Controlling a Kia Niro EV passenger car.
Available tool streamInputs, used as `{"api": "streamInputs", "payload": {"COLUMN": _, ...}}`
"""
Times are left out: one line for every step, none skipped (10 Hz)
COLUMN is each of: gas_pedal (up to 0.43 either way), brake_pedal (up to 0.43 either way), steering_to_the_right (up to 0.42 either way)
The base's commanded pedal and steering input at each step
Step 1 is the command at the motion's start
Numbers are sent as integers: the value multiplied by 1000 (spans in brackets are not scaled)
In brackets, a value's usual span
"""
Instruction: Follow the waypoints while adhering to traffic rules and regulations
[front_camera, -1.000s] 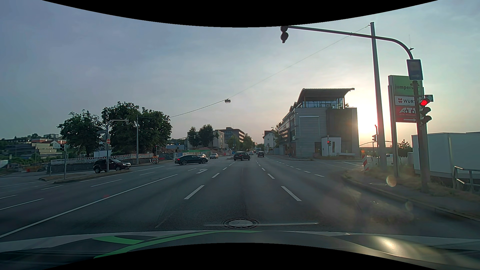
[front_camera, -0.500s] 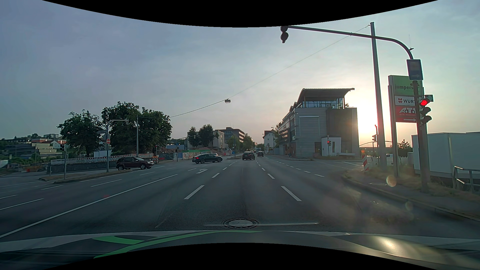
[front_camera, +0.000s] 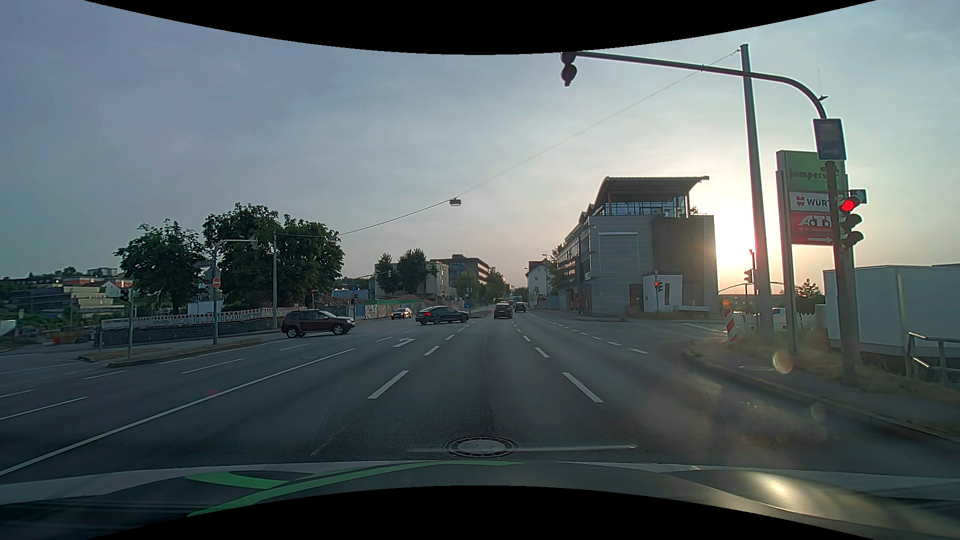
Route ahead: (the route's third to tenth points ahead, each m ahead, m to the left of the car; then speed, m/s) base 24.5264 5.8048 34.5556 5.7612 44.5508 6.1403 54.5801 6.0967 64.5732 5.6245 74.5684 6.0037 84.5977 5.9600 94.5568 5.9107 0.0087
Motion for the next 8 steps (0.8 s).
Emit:
{"api": "streamInputs", "payload": {"gas_pedal": 0, "brake_pedal": 311, "steering_to_the_right": 1}}
{"api": "streamInputs", "payload": {"gas_pedal": 0, "brake_pedal": 311, "steering_to_the_right": 1}}
{"api": "streamInputs", "payload": {"gas_pedal": 0, "brake_pedal": 311, "steering_to_the_right": 1}}
{"api": "streamInputs", "payload": {"gas_pedal": 0, "brake_pedal": 311, "steering_to_the_right": 1}}
{"api": "streamInputs", "payload": {"gas_pedal": 0, "brake_pedal": 311, "steering_to_the_right": 1}}
{"api": "streamInputs", "payload": {"gas_pedal": 0, "brake_pedal": 311, "steering_to_the_right": 1}}
{"api": "streamInputs", "payload": {"gas_pedal": 0, "brake_pedal": 311, "steering_to_the_right": 1}}
{"api": "streamInputs", "payload": {"gas_pedal": 0, "brake_pedal": 311, "steering_to_the_right": 1}}
